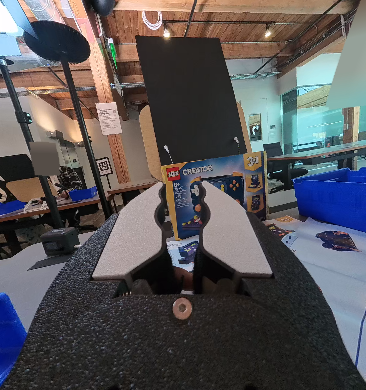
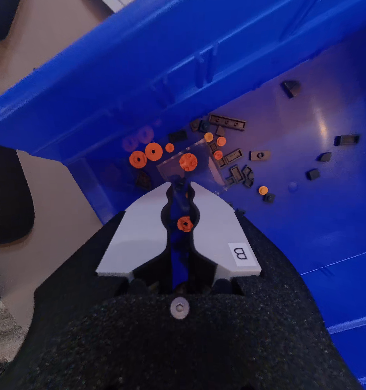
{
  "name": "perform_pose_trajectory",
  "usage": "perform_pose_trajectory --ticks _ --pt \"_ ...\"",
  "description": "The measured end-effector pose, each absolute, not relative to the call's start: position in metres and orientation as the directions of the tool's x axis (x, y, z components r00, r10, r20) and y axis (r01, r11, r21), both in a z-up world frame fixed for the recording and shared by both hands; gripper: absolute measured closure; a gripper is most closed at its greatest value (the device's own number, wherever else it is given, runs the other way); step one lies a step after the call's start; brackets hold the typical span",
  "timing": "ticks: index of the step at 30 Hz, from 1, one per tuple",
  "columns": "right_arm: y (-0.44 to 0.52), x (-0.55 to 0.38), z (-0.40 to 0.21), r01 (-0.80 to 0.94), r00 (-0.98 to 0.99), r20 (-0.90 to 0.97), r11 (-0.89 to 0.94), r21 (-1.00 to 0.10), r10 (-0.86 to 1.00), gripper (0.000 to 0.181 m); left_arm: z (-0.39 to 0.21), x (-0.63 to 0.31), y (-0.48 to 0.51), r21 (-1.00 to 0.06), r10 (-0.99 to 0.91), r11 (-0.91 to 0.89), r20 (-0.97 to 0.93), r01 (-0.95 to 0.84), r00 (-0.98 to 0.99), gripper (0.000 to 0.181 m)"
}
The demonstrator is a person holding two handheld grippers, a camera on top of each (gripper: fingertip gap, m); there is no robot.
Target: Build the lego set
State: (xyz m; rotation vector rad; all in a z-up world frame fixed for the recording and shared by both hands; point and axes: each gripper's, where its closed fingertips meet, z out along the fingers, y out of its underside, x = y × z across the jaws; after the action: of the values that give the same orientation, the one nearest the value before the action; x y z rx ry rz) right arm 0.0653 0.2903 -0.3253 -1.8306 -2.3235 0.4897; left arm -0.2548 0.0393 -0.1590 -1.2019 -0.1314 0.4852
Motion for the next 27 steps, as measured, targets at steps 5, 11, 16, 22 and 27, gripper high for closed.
perform_pose_trajectory --ticks 5,11,16,22,27 --pt "0.293 0.065 -0.328 0.925 -0.222 -0.073 0.187 -0.331 0.972 0.169 -0.160 -0.254 0.040 -0.918 0.426 0.271 -0.157 -0.291 0.891 0.152" --pt "0.295 0.064 -0.334 0.934 -0.244 0.022 0.241 -0.263 0.970 0.176 -0.160 -0.254 0.040 -0.918 0.427 0.269 -0.159 -0.292 0.890 0.152" --pt "0.297 0.064 -0.333 0.923 -0.238 0.036 0.238 -0.302 0.970 0.181 -0.156 -0.252 0.038 -0.912 0.427 0.278 -0.165 -0.303 0.889 0.152" --pt "0.302 0.059 -0.287 0.813 -0.120 -0.109 0.035 -0.582 0.987 0.181 -0.140 -0.244 0.029 -0.887 0.428 0.326 -0.171 -0.328 0.887 0.152" --pt "0.284 0.054 -0.233 0.618 -0.172 -0.298 -0.133 -0.775 0.939 0.181 -0.129 -0.235 0.025 -0.867 0.409 0.370 -0.171 -0.334 0.897 0.152"
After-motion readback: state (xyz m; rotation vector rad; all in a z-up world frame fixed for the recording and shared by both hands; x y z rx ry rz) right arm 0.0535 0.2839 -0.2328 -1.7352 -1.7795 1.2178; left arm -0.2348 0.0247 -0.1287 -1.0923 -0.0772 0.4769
